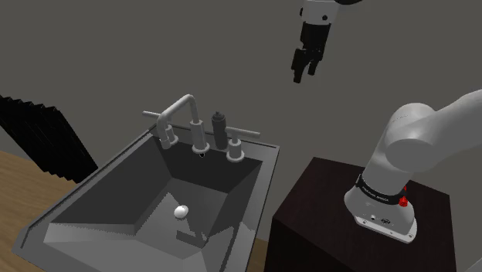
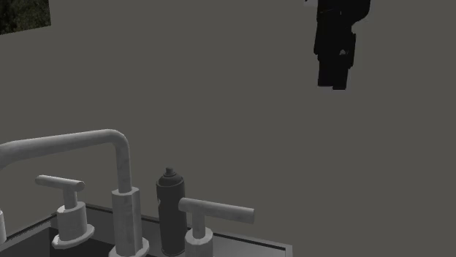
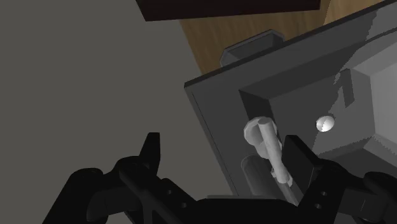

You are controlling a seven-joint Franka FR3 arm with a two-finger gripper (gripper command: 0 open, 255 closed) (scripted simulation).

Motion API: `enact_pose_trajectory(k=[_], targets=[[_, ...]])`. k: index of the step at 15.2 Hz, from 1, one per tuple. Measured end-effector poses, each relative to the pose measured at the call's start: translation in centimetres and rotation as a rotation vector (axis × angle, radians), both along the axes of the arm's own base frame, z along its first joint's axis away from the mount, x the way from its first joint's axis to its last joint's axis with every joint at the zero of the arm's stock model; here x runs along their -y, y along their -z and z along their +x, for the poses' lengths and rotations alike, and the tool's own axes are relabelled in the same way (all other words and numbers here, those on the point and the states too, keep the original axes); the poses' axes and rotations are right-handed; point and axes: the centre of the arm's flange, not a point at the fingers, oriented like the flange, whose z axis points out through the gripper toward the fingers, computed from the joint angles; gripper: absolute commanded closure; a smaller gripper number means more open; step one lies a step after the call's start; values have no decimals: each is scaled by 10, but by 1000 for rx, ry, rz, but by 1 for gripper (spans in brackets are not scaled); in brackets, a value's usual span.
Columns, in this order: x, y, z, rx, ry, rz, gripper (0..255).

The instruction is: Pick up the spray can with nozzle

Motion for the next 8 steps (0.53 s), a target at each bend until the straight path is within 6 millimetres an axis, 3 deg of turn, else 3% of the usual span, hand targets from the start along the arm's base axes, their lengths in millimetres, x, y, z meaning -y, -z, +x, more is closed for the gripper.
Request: enact_pose_trajectory(k=[3,8], targets=[[-4,3,15,-7,-20,-4,0],[-18,29,76,-38,-97,-17,0]])
